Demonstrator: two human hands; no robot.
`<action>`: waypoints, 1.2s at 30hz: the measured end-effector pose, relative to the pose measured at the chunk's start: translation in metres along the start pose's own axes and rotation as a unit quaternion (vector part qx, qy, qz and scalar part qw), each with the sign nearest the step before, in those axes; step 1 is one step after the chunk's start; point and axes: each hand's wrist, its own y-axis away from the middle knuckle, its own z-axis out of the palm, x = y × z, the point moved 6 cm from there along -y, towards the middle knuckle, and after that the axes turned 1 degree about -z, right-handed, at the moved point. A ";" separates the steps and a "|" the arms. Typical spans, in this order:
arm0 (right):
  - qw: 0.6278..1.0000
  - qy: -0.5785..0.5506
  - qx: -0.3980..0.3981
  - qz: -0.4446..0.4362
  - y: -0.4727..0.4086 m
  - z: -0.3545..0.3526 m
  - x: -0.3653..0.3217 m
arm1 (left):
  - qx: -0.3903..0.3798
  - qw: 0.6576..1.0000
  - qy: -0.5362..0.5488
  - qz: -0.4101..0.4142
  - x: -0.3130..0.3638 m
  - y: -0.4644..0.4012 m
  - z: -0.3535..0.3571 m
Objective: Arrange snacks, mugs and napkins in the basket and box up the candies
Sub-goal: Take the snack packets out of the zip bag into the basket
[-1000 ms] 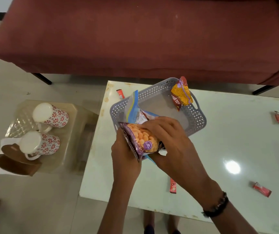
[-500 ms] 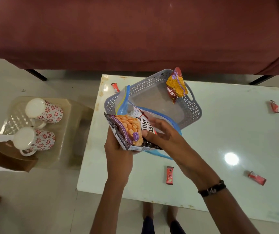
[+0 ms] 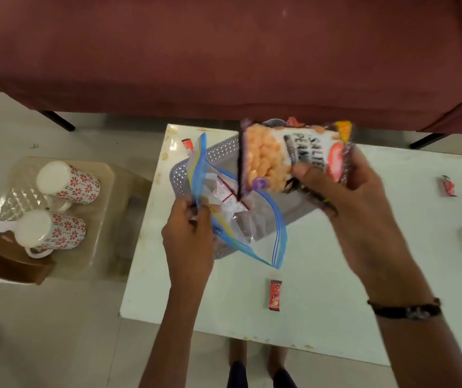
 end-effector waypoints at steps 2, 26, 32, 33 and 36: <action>0.993 0.086 0.068 -0.050 -0.015 -0.028 -0.016 | 0.020 0.999 -0.033 0.011 0.010 -0.005 0.000; 0.833 0.523 0.182 0.019 -0.100 -0.109 0.127 | -0.016 0.991 -0.132 0.014 0.027 -0.014 0.006; 0.818 0.547 0.173 0.033 -0.104 -0.111 0.120 | -0.005 0.990 -0.138 0.024 0.028 -0.011 0.003; 0.817 0.551 0.168 0.038 -0.102 -0.109 0.117 | -0.002 0.990 -0.138 0.025 0.029 -0.011 0.002; 0.841 0.513 0.168 0.022 -0.088 -0.093 0.090 | 0.000 0.990 -0.140 0.036 0.033 -0.008 -0.001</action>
